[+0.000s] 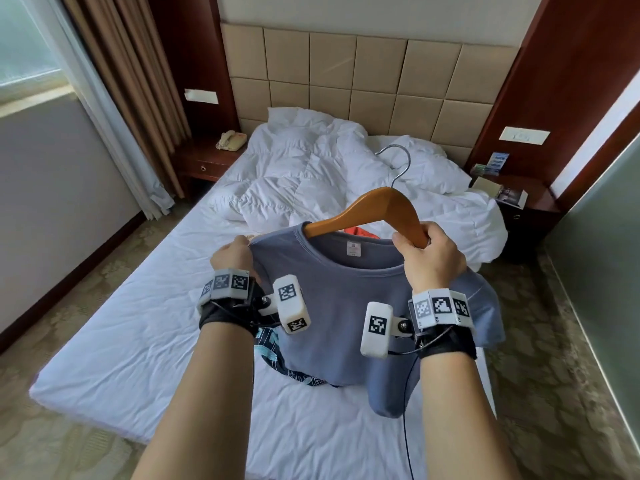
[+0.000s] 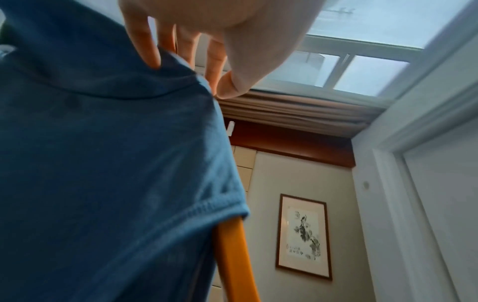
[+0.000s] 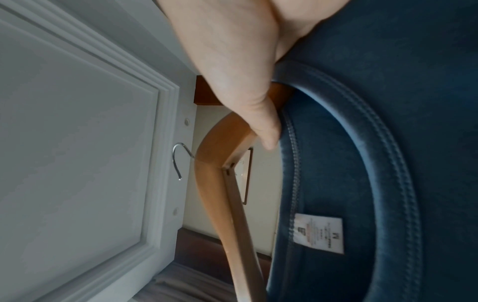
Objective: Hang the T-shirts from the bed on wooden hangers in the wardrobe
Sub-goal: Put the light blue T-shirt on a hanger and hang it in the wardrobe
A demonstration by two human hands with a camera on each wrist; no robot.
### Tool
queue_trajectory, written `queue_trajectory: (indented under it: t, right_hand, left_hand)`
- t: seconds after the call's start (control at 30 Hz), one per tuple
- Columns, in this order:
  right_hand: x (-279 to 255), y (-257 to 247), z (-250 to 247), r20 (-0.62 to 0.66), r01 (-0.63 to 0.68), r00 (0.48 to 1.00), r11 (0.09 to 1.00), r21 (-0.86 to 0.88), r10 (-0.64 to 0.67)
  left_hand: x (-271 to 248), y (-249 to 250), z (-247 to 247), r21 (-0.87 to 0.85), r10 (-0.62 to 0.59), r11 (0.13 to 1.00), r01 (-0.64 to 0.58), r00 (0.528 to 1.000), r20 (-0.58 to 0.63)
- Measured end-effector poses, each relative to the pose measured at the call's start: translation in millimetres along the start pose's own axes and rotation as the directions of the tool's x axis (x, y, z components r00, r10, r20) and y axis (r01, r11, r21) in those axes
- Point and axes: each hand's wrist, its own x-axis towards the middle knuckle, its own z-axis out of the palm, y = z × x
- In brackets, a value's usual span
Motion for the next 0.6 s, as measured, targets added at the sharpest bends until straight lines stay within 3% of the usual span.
queue_trajectory:
  t: [0.13,0.2,0.27,0.43,0.53,0.6]
  right_hand:
    - [-5,-5,12,0.098,-0.023,0.995,1.000,-0.013,0.025]
    - [-10,-5,20,0.137,-0.008,0.991,1.000,-0.022,0.011]
    - [-15,-6,29,0.176,0.010,0.984,1.000,-0.030,-0.005]
    - [-25,-7,47,0.225,0.070,0.972,0.997,-0.026,-0.062]
    - [-28,-6,52,0.230,0.101,0.969,0.994,-0.038,-0.089]
    - [-29,-7,53,0.222,0.105,0.971,0.994,-0.038,-0.094]
  left_hand:
    - [-1,3,4,0.080,0.136,0.988,-0.132,0.990,-0.049]
    - [-10,5,7,0.141,0.260,0.955,-0.262,0.965,0.034]
    - [-19,7,14,0.131,0.369,0.909,-0.395,0.910,0.188]
    - [-35,7,23,0.138,0.378,0.860,-0.491,0.795,0.474]
    - [-33,6,23,0.258,0.398,0.761,-0.595,0.743,0.538]
    - [-35,5,22,0.323,0.410,0.703,-0.634,0.732,0.544]
